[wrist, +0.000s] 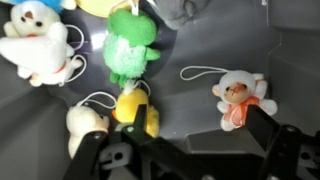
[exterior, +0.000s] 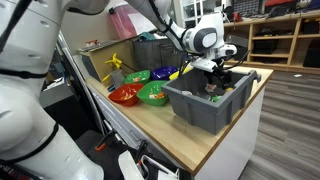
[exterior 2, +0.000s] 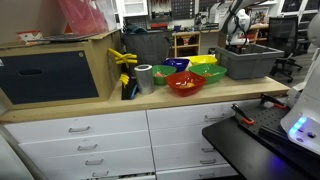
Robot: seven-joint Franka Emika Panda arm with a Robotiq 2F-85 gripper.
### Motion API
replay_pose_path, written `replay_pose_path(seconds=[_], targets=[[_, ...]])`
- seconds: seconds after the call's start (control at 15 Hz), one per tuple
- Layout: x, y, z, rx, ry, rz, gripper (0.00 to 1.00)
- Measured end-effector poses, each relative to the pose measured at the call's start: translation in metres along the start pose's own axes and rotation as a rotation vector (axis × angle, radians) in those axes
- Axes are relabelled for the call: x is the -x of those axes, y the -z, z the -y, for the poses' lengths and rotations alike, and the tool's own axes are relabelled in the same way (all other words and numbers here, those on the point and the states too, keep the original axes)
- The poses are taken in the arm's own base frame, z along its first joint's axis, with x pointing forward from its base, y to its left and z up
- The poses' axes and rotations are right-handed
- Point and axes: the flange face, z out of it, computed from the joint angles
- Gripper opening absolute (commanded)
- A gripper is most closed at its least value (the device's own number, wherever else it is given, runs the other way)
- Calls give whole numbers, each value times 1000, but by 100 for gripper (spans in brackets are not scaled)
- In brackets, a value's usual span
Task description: Move the white stuffed toy from the grey bin to the green bowl
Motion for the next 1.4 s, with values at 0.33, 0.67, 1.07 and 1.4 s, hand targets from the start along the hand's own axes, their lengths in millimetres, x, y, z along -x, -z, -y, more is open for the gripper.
replay_pose_path(seconds=[0.33,0.67,1.07,1.4], targets=[[3,-15,-2,-9,-19,13,100],[3,-18,0,-42,-56,12,100],[0,-18,-9,-70,-107,4,42],[-3,-16,-16,-83,-134,-4,5]])
